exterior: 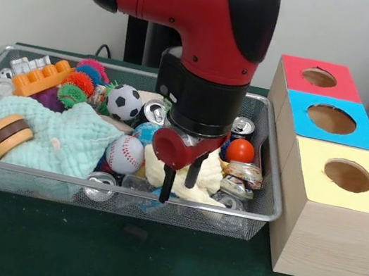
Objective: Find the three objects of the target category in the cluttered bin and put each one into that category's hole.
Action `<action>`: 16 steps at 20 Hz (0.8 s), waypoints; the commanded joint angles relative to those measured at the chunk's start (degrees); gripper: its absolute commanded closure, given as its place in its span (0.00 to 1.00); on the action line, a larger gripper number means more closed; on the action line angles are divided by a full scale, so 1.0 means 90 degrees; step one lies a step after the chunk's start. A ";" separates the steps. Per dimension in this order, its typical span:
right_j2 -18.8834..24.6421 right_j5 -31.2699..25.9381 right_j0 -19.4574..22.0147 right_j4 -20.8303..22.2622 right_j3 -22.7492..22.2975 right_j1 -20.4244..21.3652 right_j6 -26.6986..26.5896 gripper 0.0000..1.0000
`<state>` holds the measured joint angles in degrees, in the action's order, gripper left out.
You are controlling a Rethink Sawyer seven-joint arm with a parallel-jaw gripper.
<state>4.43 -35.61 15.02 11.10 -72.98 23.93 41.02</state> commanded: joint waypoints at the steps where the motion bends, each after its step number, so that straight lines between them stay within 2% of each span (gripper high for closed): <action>1: 0.0084 -0.0519 0.0268 0.0141 -0.0571 0.0185 0.0661 0.00; 4: 0.0141 -0.0093 0.0404 0.0238 -0.0634 -0.0136 0.0693 0.00; 9: 0.0145 0.0303 0.0547 0.0374 -0.0823 -0.0323 0.0750 0.00; 16: 0.0244 0.0775 0.0752 0.0556 -0.0797 -0.0760 0.0729 0.00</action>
<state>4.38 -33.12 19.60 12.28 -73.52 22.46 41.02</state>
